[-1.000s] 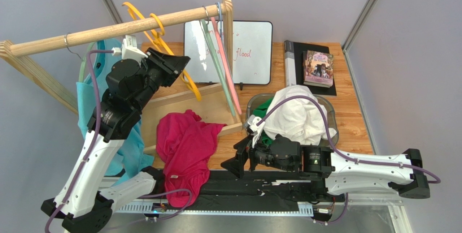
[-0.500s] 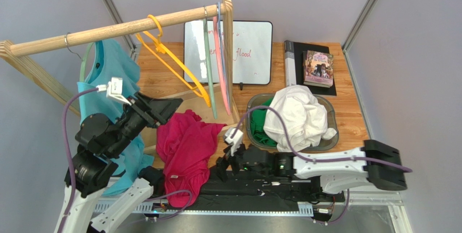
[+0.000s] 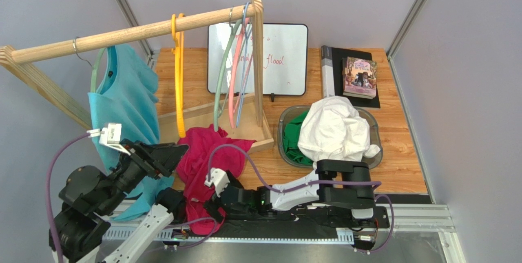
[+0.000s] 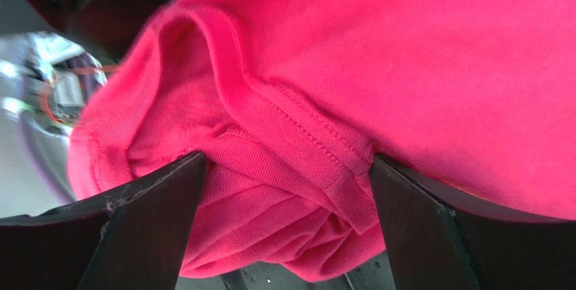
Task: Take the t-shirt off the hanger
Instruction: Place the tshirt into the basket, then grab a hanger with a tshirt on it with the left arm, then pass the hanger from the left arm to the right, then pass the hanger from the right arm to the left
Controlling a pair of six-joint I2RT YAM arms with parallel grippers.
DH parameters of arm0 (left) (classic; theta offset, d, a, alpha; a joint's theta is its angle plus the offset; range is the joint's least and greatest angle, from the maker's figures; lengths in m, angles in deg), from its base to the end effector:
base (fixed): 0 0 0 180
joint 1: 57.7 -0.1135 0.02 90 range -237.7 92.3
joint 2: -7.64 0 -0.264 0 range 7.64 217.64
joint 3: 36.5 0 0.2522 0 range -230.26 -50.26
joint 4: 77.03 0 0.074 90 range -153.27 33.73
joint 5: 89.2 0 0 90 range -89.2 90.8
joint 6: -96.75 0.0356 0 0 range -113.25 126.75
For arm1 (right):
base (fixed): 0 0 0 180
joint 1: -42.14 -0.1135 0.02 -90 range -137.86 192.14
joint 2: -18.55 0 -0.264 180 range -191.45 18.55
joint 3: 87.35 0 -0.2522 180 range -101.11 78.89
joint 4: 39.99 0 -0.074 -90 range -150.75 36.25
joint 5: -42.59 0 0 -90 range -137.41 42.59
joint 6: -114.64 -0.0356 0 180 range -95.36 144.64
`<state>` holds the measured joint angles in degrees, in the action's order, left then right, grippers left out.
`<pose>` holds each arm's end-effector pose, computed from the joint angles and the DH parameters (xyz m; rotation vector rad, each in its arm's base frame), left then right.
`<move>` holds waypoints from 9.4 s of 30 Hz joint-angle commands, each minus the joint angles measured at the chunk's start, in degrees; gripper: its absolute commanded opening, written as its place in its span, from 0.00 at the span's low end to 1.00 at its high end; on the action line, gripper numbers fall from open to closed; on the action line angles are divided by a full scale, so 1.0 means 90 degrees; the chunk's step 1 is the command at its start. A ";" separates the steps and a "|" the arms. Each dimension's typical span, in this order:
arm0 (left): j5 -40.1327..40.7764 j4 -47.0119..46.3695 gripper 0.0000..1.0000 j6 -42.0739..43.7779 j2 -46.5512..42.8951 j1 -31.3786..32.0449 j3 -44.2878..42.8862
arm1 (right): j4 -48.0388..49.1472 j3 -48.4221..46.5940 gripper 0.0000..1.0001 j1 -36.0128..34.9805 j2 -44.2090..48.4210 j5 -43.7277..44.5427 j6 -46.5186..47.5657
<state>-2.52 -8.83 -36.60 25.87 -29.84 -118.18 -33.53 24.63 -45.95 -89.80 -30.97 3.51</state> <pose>-0.0088 0.0023 0.4126 -0.1896 1.7402 -0.9788 0.0229 0.3846 0.1406 -1.0908 1.9618 0.7855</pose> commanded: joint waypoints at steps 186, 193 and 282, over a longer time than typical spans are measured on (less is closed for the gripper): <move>-0.3362 -0.2240 0.00 -0.1589 -0.0913 -0.0029 0.3064 | -0.0610 0.1869 0.76 0.2074 0.5606 0.0594 -0.4000; -0.3655 -0.2308 0.00 -0.1492 -0.0982 -0.0029 0.3113 | -0.0022 0.2015 0.65 0.1664 0.5614 0.1599 -0.4116; -0.3226 -0.3929 0.42 -0.0798 0.0894 0.1006 0.3513 | -0.0422 0.1087 0.00 0.1722 0.5272 0.0878 -0.5788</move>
<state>-35.00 -46.71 -44.10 37.13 -20.92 -87.08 -43.65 35.04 -30.48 -45.83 -22.64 -47.35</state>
